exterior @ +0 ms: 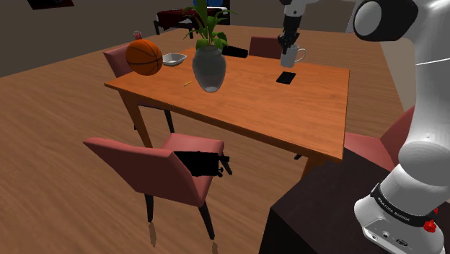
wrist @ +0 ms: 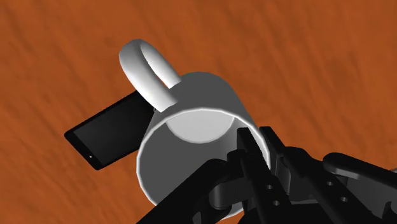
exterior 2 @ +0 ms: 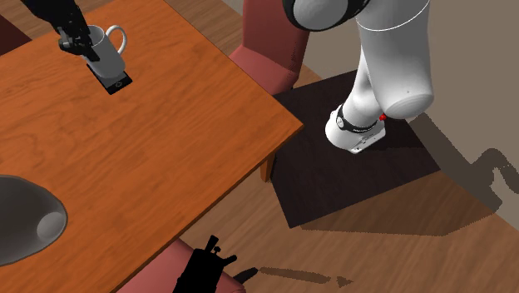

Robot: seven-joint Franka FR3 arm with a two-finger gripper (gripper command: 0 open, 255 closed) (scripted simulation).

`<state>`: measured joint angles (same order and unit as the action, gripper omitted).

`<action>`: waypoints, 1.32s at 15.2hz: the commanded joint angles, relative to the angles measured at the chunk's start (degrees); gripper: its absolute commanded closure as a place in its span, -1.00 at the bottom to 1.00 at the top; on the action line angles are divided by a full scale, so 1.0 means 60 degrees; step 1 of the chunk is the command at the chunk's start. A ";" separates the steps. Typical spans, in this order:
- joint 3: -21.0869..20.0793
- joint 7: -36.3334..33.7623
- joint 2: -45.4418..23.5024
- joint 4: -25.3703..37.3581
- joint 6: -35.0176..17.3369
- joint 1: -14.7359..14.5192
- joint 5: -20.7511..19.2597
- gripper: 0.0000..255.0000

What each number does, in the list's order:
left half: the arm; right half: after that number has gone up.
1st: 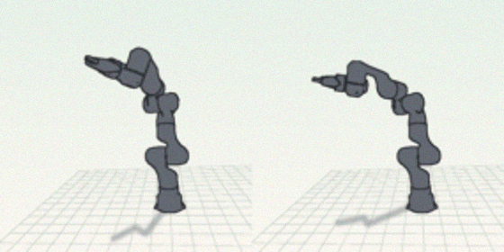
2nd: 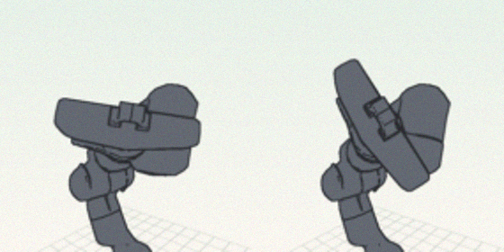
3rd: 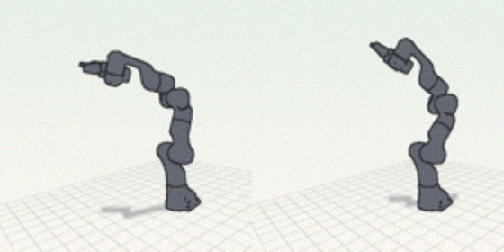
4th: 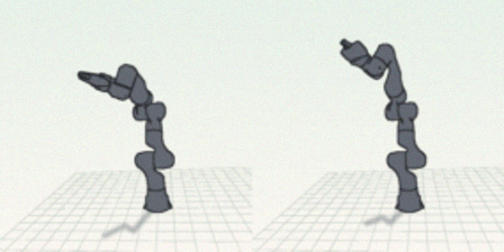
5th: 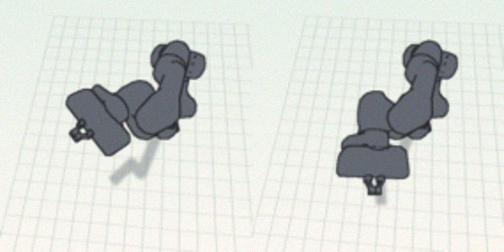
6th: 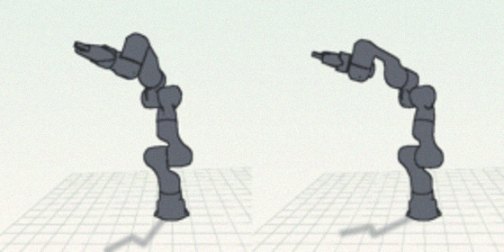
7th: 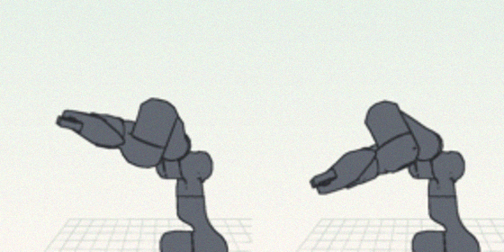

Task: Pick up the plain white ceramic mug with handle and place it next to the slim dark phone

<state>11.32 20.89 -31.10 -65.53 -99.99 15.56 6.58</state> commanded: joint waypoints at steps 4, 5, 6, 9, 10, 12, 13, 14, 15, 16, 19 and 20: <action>-0.0003 0.0035 0.0084 -0.0786 -0.0706 -0.0052 -0.0002 1.00; -0.0004 0.0040 0.0089 -0.0922 -0.0837 -0.0061 0.0000 1.00; -0.0006 0.0046 0.0090 -0.1053 -0.0966 -0.0068 0.0002 1.00; -0.0013 0.0064 0.0078 -0.1419 -0.1343 -0.0089 0.0012 1.00; -0.0016 0.0070 0.0068 -0.1533 -0.1466 -0.0094 0.0016 1.00; -0.0022 0.0082 0.0041 -0.1748 -0.1707 -0.0103 0.0026 1.00; -0.0025 0.0089 0.0024 -0.1850 -0.1825 -0.0107 0.0032 1.00; -0.0029 0.0095 0.0005 -0.1949 -0.1942 -0.0111 0.0039 1.00; -0.0033 0.0102 -0.0017 -0.2044 -0.2058 -0.0114 0.0045 1.00; -0.0037 0.0109 -0.0041 -0.2135 -0.2173 -0.0117 0.0053 1.00; -0.0051 0.0130 -0.0125 -0.2390 -0.2510 -0.0122 0.0076 1.00; -0.0056 0.0138 -0.0157 -0.2469 -0.2620 -0.0123 0.0085 1.00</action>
<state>11.03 21.73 -31.70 -80.06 -115.05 14.84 7.02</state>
